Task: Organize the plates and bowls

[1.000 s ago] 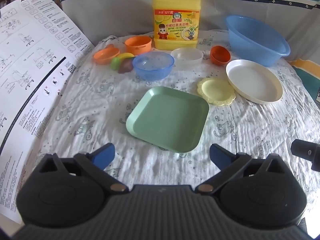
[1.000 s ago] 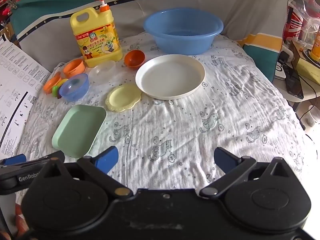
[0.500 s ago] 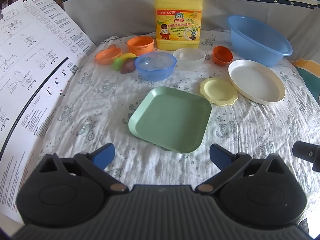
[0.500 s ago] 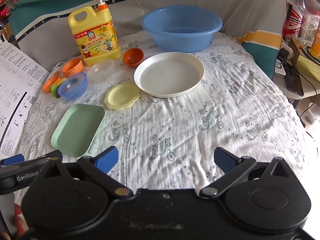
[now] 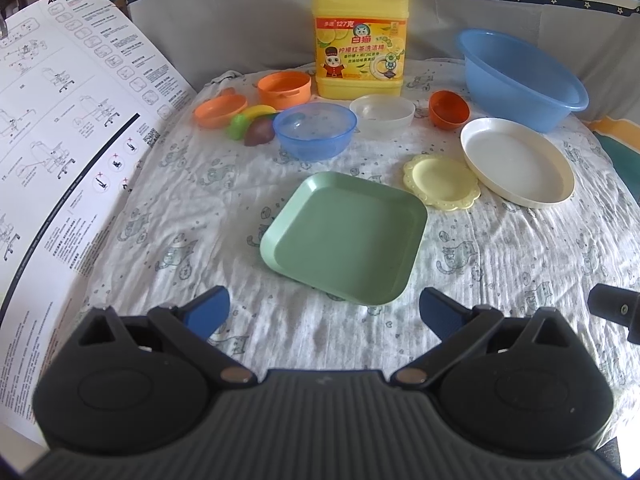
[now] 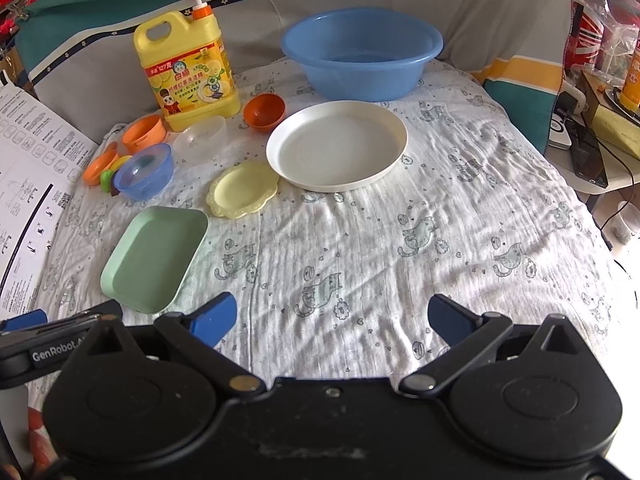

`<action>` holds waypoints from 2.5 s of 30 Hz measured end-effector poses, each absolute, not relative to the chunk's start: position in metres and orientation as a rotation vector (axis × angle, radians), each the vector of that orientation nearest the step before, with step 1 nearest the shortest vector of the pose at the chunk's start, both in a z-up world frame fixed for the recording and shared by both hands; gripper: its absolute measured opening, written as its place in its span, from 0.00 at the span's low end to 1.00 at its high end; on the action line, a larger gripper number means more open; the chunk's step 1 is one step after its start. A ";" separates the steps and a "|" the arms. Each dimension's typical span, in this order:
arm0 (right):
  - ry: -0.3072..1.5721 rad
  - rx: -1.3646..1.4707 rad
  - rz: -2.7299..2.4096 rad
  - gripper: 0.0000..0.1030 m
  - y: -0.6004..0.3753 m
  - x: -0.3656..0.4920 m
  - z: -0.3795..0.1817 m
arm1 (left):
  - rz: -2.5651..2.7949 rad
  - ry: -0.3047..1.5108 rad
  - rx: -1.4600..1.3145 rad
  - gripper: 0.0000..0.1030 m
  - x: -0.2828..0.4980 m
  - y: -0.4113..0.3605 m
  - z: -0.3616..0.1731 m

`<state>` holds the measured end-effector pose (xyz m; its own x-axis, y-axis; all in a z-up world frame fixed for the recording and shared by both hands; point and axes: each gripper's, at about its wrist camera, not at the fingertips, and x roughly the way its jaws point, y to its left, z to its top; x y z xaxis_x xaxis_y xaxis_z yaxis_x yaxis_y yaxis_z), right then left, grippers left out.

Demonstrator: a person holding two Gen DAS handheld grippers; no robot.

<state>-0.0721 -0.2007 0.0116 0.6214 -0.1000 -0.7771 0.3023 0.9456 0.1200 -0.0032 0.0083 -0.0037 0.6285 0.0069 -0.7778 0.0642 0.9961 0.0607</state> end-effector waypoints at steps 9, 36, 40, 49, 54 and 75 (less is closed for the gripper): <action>0.873 0.263 -0.238 1.00 -0.202 -0.072 0.011 | -0.033 0.890 0.090 1.00 -0.003 0.008 -0.003; 0.886 0.273 -0.245 1.00 -0.204 -0.070 0.005 | -0.030 0.898 0.102 1.00 -0.003 0.006 -0.007; 0.890 0.276 -0.246 1.00 -0.205 -0.069 0.004 | -0.029 0.898 0.106 1.00 -0.003 0.004 -0.009; 0.896 0.276 -0.247 1.00 -0.206 -0.068 0.001 | -0.028 0.897 0.109 1.00 -0.003 0.002 -0.009; 0.900 0.277 -0.247 1.00 -0.207 -0.067 0.000 | -0.028 0.897 0.110 1.00 -0.003 0.002 -0.009; 0.921 0.294 -0.240 1.00 -0.212 -0.062 -0.008 | -0.024 0.907 0.120 1.00 0.000 -0.001 -0.016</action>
<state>-0.0622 -0.2123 -0.0082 0.5831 -0.0778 -0.8086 0.3270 0.9337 0.1460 -0.0002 -0.0006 -0.0161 0.6162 0.0295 -0.7871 0.0718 0.9930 0.0934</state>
